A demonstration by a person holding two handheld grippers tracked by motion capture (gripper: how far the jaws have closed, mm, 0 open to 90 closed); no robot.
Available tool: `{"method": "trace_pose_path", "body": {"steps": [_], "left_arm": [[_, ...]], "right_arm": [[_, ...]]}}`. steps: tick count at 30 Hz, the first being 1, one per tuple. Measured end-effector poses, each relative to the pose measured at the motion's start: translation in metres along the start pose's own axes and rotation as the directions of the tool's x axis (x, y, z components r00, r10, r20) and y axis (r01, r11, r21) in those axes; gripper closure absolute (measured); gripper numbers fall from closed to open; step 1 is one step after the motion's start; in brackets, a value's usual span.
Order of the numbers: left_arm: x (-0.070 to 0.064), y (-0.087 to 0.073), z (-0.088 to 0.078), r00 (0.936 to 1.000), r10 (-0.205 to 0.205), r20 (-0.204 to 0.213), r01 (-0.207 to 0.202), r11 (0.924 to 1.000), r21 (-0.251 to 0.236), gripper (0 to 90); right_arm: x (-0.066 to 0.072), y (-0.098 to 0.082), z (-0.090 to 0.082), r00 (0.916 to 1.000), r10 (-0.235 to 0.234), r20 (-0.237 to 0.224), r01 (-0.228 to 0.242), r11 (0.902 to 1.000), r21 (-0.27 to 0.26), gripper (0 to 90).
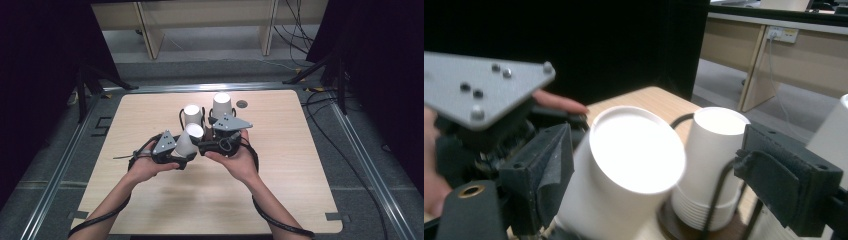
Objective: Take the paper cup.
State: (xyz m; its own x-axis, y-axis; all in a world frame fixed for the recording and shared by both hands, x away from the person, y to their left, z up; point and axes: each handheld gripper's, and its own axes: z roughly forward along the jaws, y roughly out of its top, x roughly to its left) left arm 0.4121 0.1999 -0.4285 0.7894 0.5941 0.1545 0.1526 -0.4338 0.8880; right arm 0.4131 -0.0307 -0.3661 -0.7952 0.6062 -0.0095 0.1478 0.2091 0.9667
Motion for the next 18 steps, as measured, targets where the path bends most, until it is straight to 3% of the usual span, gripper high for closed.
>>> {"method": "trace_pose_path", "body": {"steps": [2, 5, 8, 12, 15, 18], "left_arm": [[0.003, 0.001, -0.002, 0.9999, 0.012, 0.003, -0.012, 0.9994, 0.032, 22.0], [0.006, 0.004, -0.004, 0.9992, 0.035, 0.019, -0.036, 0.9962, 0.079, 22.1], [0.009, 0.006, -0.004, 0.9970, 0.061, 0.047, -0.067, 0.9871, 0.145, 22.3], [0.010, 0.010, -0.002, 0.9875, 0.135, 0.082, -0.151, 0.9594, 0.238, 22.3], [0.007, 0.011, 0.001, 0.9800, 0.166, 0.110, -0.190, 0.9447, 0.267, 22.3], [0.006, 0.013, 0.004, 0.9692, 0.203, 0.139, -0.237, 0.9216, 0.307, 22.3]], "right_arm": [[-0.004, 0.001, -0.003, 0.9998, -0.019, -0.002, 0.019, 0.9998, 0.005, 15.3], [-0.009, 0.002, -0.010, 0.9995, -0.030, -0.015, 0.030, 0.9982, 0.052, 15.5], [-0.017, -0.003, -0.015, 0.9992, -0.034, -0.023, 0.036, 0.9952, 0.091, 15.7], [-0.021, -0.019, -0.022, 0.9991, -0.035, -0.022, 0.038, 0.9845, 0.171, 16.1], [-0.024, -0.031, -0.024, 0.9995, -0.022, -0.024, 0.027, 0.9784, 0.205, 16.7], [-0.026, -0.044, -0.026, 0.9997, -0.004, -0.023, 0.009, 0.9727, 0.232, 17.0]]}}
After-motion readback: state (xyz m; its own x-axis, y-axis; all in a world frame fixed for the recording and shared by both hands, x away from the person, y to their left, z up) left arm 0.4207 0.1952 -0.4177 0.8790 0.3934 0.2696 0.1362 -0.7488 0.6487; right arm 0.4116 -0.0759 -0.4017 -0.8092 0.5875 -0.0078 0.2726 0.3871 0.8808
